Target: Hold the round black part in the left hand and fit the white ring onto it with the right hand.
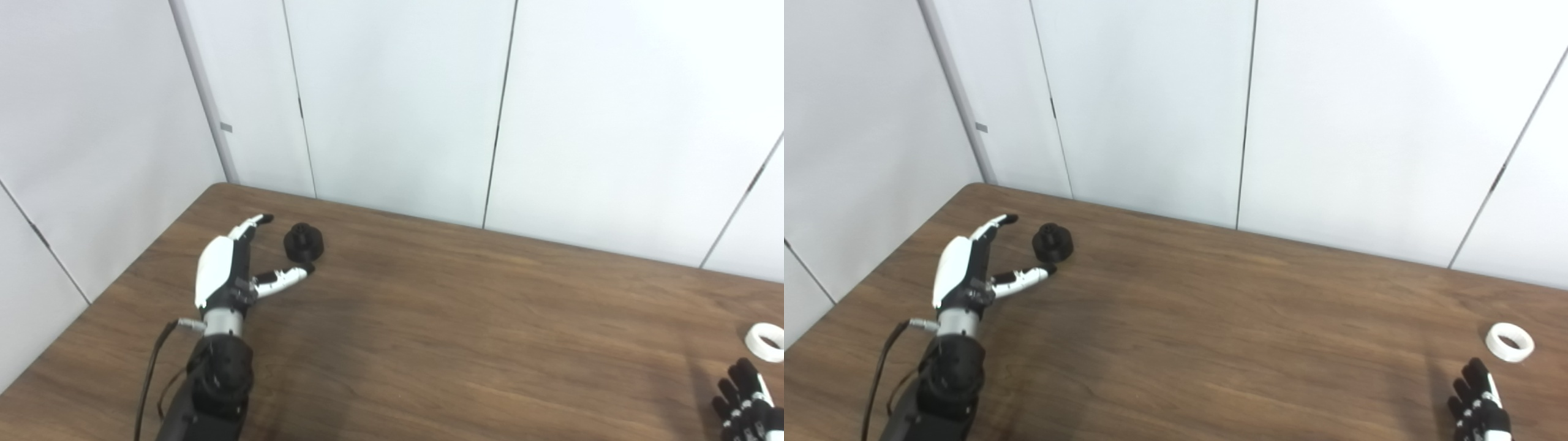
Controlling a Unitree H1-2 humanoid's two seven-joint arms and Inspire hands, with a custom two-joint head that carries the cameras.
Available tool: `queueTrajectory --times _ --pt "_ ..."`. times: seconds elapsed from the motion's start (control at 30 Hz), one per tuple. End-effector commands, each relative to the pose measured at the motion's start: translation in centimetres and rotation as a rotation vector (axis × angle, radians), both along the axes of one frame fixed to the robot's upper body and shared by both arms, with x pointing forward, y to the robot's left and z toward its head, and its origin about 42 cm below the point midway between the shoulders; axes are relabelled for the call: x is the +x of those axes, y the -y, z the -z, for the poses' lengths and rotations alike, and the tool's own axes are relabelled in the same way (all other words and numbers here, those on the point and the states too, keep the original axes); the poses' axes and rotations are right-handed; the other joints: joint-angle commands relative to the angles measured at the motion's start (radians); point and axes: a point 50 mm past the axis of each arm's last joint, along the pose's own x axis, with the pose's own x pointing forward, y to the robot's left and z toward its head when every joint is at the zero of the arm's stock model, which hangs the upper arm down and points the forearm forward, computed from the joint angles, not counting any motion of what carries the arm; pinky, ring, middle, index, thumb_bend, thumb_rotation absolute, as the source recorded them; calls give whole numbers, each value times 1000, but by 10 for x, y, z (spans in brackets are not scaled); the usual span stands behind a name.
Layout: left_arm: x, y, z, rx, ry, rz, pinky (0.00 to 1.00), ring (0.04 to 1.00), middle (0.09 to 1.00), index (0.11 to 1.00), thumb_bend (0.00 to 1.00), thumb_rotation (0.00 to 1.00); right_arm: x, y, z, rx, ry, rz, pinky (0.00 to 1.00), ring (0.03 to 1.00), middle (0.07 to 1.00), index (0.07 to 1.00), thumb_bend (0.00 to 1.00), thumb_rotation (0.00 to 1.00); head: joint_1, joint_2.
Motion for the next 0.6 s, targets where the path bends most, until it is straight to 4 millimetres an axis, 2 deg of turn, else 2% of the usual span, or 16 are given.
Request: queueTrajectory --times 0.0,0.2,0.57 --pt "20 -9 -28 98 51 -6 988 948 905 841 941 345 -1 -4 2 20 13 -10 1000 999 1000 994 594 1000 0 2" --pt "47 -21 -33 167 -48 2 1000 992 945 853 998 406 -3 -5 1 16 10 -7 1000 993 999 998 587 1000 -5 6" --pt "80 -26 -34 221 -190 32 1000 1000 999 865 1000 493 -4 -8 0 11 11 -6 1000 998 1000 1000 615 1000 -16 10"
